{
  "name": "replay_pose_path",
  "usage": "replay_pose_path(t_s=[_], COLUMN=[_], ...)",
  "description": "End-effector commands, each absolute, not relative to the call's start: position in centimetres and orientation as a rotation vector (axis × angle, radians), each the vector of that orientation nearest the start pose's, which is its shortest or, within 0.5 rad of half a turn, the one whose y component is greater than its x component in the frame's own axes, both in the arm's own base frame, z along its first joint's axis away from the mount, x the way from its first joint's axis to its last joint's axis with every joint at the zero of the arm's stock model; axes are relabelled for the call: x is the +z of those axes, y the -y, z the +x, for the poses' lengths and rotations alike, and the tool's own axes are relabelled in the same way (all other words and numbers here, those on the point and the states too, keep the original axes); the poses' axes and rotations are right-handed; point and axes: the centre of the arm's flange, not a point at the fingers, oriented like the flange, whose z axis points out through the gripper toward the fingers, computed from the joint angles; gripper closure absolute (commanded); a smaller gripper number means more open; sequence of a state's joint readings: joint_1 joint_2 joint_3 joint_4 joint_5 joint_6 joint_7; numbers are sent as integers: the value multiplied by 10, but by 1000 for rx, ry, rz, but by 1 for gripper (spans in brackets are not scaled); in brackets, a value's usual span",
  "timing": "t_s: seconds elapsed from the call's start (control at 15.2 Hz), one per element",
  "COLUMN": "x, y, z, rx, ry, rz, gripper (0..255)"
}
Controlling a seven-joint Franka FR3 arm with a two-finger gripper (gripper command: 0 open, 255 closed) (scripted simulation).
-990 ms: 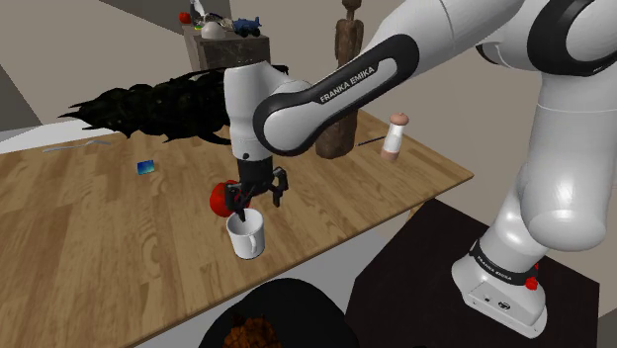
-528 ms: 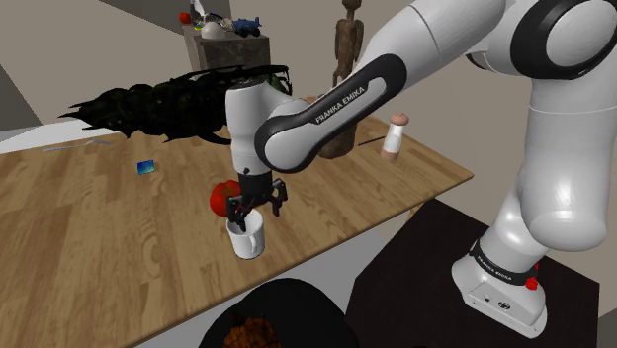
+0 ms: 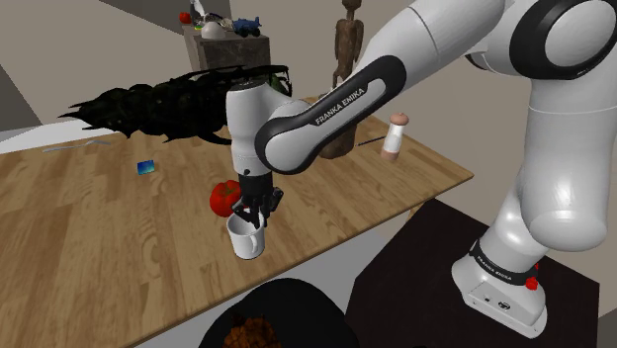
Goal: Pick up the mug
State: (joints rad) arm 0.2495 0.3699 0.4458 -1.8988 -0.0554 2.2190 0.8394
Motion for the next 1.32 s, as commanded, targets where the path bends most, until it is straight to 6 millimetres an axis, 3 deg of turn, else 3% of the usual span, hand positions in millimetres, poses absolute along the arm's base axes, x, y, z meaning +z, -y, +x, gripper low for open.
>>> replay_pose_path(t_s=[0.0,0.13,1.12,1.25], x=[324,323,402,403], y=[-385,-386,-386,-386], z=[488,488,488,488], rx=[134,134,134,134], ry=[-208,-208,-208,-208], rz=[-3059,-3059,-3059,-3059], gripper=[255,255,255,255])
